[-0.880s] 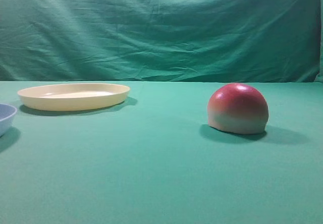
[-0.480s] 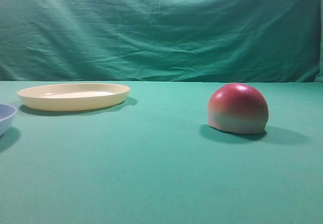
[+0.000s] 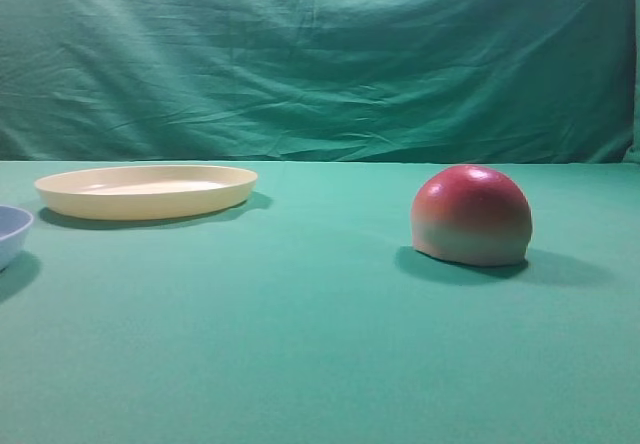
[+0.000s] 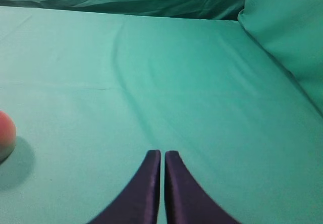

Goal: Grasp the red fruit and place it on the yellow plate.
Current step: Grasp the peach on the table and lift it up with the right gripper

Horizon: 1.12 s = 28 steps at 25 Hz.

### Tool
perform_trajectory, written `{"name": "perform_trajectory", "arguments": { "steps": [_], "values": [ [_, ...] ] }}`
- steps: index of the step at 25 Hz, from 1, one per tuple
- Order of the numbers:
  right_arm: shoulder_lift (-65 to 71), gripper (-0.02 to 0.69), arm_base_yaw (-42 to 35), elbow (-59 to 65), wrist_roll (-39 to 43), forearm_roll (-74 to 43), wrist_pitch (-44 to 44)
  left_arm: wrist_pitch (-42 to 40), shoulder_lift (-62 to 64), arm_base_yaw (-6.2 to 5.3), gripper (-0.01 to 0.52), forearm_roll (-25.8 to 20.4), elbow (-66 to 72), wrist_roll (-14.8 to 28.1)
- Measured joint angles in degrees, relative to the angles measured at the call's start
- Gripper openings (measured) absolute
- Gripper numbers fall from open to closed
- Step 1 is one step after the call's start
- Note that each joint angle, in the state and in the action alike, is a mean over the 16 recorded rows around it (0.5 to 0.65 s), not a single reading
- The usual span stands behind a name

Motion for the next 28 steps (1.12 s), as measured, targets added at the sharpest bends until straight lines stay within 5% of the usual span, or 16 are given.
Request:
{"name": "perform_trajectory", "arguments": {
  "steps": [17, 28],
  "values": [
    [0.80, 0.000, 0.00, -2.91, -1.04, 9.77, -10.88, 0.00, 0.00, 0.00, 0.000, 0.00, 0.00, 0.00],
    [16.31, 0.000, 0.00, -18.13, -8.05, 13.57, 1.74, 0.00, 0.00, 0.00, 0.000, 0.00, 0.00, 0.00]
  ]
}}
